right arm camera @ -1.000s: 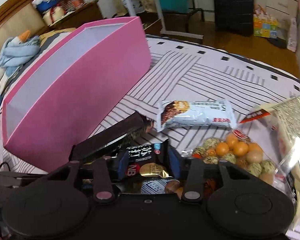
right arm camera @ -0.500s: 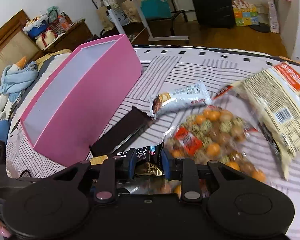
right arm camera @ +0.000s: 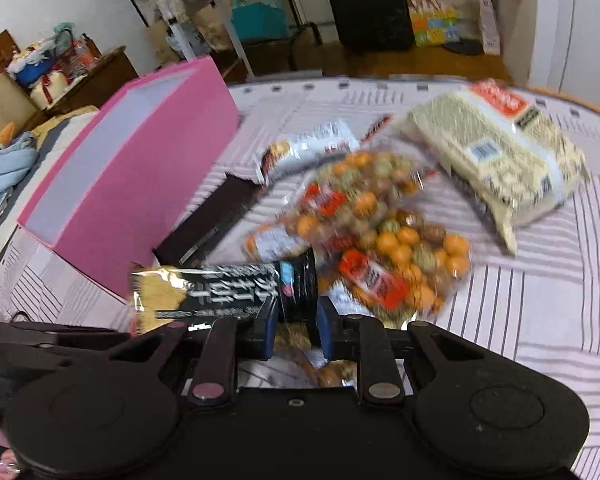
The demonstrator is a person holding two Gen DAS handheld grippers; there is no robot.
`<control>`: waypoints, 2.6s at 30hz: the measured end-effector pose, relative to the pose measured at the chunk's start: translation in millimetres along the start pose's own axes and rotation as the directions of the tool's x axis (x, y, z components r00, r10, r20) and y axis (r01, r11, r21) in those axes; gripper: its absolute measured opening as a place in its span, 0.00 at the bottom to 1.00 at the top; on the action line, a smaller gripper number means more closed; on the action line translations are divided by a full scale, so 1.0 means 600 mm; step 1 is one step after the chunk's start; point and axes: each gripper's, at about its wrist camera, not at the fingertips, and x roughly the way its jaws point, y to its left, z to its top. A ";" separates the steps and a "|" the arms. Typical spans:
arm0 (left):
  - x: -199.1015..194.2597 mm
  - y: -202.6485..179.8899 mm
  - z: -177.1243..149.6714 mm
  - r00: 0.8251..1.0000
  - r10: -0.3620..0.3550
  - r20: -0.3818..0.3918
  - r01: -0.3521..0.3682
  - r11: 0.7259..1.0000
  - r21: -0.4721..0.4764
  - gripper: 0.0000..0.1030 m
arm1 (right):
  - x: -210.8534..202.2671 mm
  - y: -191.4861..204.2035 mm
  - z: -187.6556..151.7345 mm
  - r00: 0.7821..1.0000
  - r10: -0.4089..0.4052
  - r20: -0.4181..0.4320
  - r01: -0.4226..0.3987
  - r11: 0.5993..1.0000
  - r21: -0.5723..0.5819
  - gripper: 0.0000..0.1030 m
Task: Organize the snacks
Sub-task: 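Lift the black NB cracker pack with the left tool and carry it over the pink box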
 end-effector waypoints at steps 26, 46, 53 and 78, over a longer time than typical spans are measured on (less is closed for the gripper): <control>-0.018 0.071 0.001 0.997 -0.008 0.083 0.022 0.986 -0.164 0.23 | 0.015 -0.008 -0.006 0.995 0.099 -0.024 -0.098 0.995 0.020 0.32; -0.012 0.059 0.001 0.996 -0.018 0.083 0.026 0.995 -0.098 0.24 | 0.024 0.050 -0.014 1.000 0.022 0.019 -0.020 0.991 -0.130 0.47; -0.037 0.046 -0.012 0.999 -0.011 0.039 0.012 0.999 -0.032 0.24 | -0.003 0.072 -0.031 1.000 -0.010 -0.006 0.009 0.996 -0.089 0.49; -0.255 0.042 -0.057 0.999 -0.041 0.019 0.039 0.994 0.098 0.25 | -0.153 0.243 -0.057 0.999 -0.034 -0.025 0.029 0.985 -0.172 0.62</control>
